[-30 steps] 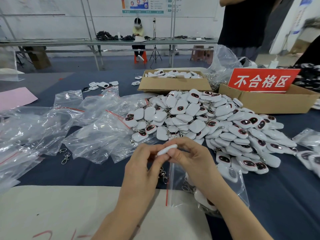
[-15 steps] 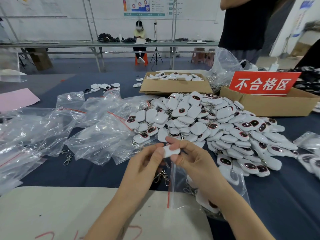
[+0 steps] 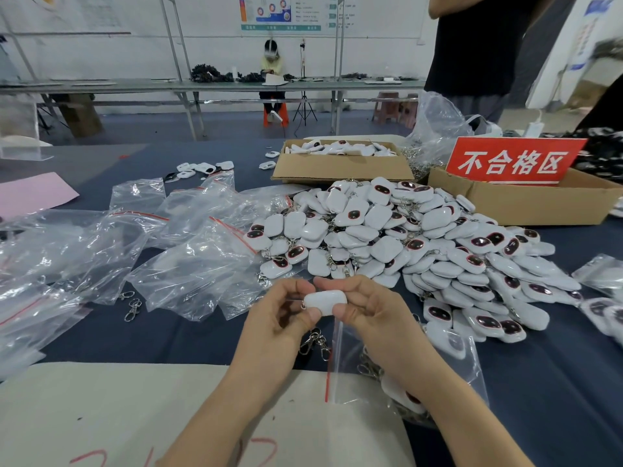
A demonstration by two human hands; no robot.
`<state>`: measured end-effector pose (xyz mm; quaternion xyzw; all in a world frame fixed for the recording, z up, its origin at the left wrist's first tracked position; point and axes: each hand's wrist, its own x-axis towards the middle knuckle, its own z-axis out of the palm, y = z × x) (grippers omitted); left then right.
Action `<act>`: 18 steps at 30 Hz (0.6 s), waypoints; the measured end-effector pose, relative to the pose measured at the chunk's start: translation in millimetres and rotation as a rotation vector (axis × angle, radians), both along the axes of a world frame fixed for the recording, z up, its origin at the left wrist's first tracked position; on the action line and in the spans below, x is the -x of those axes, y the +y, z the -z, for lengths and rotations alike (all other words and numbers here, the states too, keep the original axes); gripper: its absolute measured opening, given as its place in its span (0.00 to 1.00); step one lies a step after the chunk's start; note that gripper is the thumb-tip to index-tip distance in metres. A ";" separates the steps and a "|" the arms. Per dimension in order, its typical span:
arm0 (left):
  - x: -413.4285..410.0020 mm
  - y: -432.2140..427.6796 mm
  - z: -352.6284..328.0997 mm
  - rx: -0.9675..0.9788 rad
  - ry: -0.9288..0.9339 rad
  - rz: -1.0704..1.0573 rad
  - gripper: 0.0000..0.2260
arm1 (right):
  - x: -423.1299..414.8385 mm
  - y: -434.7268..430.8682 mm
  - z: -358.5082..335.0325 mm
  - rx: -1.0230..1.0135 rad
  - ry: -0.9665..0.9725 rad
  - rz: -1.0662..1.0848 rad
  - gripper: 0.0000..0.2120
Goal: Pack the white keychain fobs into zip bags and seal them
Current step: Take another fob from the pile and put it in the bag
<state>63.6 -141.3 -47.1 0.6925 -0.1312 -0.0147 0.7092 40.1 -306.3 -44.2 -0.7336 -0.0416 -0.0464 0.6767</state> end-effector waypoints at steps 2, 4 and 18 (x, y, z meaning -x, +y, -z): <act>-0.1 0.1 0.7 0.005 0.002 -0.001 0.14 | -0.1 0.3 0.1 0.013 0.012 0.007 0.16; 0.2 0.1 0.6 0.015 -0.003 0.007 0.14 | -0.3 -0.6 1.1 0.014 0.010 0.008 0.16; -4.3 6.9 0.4 -0.014 0.175 0.099 0.10 | 3.1 -33.8 -26.1 -0.133 -0.188 0.149 0.16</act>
